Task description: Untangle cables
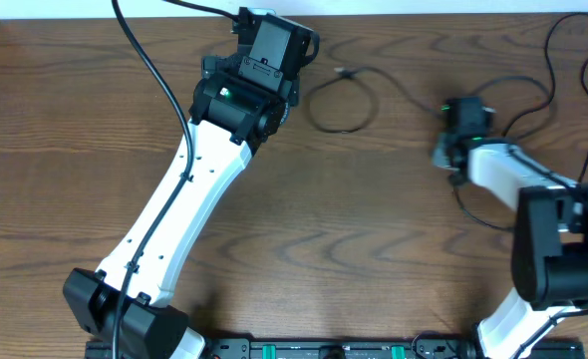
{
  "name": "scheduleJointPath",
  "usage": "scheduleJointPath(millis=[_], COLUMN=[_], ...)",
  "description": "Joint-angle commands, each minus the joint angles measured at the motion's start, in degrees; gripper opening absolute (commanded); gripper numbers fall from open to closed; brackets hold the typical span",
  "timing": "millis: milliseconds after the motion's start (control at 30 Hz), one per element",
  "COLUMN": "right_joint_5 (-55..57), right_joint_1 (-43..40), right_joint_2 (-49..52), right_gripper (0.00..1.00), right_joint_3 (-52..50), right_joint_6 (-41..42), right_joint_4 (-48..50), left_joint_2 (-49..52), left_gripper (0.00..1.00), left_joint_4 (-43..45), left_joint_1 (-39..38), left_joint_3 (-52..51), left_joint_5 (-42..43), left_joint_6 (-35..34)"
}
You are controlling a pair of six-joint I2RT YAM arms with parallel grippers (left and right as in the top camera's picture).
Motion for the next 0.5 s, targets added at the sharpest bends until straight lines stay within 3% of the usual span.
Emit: scheduleJointPath(millis=[0, 267, 467], right_joint_5=[-11.3, -32.5, -42.9], right_joint_1=[-6.7, -9.0, -4.5], right_joint_2=[3.1, 3.1, 3.1], right_gripper=[0.01, 0.01, 0.01], right_joint_3=[-2.5, -2.5, -2.5], right_joint_6=[1.7, 8.2, 24.4], right_joint_4=[-2.0, 1.1, 11.1], left_joint_2=[-0.7, -0.7, -0.7], left_gripper=[0.95, 0.95, 0.95], left_joint_4=[-0.2, -0.2, -0.2], left_joint_1=[0.0, 0.0, 0.0], left_joint_3=[0.1, 0.1, 0.1], left_joint_5=[-0.1, -0.1, -0.1], left_joint_6=[-0.8, -0.8, -0.8])
